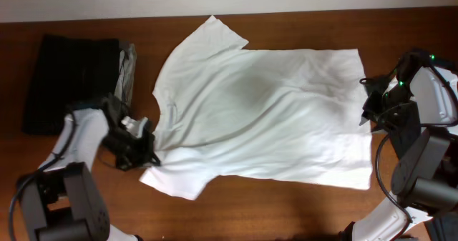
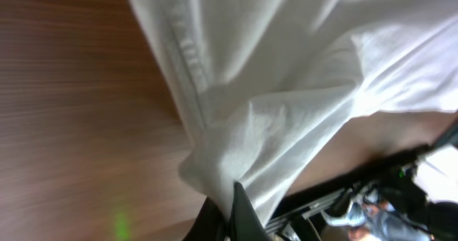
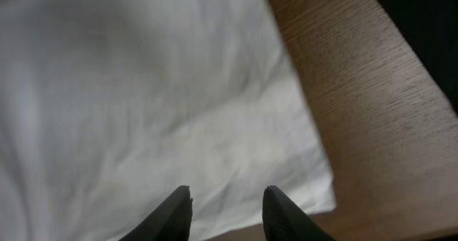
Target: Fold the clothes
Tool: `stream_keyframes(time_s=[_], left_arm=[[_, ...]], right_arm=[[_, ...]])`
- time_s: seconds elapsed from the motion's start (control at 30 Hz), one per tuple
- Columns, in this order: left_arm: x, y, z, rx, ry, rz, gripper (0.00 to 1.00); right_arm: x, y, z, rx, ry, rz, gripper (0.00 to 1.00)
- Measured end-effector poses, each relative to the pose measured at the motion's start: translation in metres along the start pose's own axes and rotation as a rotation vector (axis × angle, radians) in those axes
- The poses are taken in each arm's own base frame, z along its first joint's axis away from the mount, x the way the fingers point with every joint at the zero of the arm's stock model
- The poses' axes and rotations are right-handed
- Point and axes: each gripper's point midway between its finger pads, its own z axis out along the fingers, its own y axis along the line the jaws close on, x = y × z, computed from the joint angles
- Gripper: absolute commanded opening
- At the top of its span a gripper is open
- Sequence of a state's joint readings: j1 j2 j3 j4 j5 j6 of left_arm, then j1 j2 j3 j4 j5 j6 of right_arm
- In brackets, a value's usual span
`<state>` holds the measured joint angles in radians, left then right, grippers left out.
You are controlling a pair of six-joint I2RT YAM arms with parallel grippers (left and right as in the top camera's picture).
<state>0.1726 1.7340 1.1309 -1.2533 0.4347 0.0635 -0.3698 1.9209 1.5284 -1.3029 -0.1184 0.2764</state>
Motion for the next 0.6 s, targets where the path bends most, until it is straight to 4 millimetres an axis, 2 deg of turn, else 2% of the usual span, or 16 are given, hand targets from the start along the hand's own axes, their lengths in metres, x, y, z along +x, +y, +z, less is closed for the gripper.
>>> stream_keyframes(time_s=[0.07, 0.17, 0.2, 0.37, 0.4, 0.43, 0.5, 0.53, 0.6], left_arm=[[-0.005, 0.011, -0.013, -0.037, -0.025, -0.024, 0.16], [-0.001, 0.016, -0.014, -0.063, -0.010, -0.034, 0.01], [0.000, 0.017, -0.014, -0.067, -0.002, -0.033, 0.00], [0.007, 0.018, -0.014, -0.075, 0.024, -0.046, 0.00], [0.008, 0.018, -0.014, -0.075, 0.027, -0.047, 0.11], [0.009, 0.018, -0.014, -0.075, 0.030, -0.049, 0.18], [0.002, 0.018, -0.014, -0.077, 0.003, -0.042, 0.19], [-0.010, 0.019, -0.014, -0.080, -0.043, -0.020, 0.19], [-0.031, 0.018, -0.015, -0.079, -0.125, 0.021, 0.08]], right_arm=[[-0.001, 0.000, 0.000, -0.001, -0.004, -0.001, 0.37], [-0.001, 0.000, 0.000, -0.002, -0.004, -0.001, 0.43], [-0.001, 0.000, 0.000, -0.001, -0.004, -0.004, 0.43], [-0.010, 0.005, 0.002, -0.015, -0.041, -0.014, 0.40], [-0.012, 0.007, 0.005, -0.026, -0.051, -0.019, 0.34], [-0.011, 0.015, 0.016, -0.053, -0.052, -0.048, 0.29], [-0.013, 0.047, 0.038, -0.180, -0.089, -0.172, 0.15], [-0.005, 0.062, 0.049, -0.231, -0.082, -0.226, 0.11], [0.013, 0.081, 0.069, -0.272, -0.055, -0.287, 0.04]])
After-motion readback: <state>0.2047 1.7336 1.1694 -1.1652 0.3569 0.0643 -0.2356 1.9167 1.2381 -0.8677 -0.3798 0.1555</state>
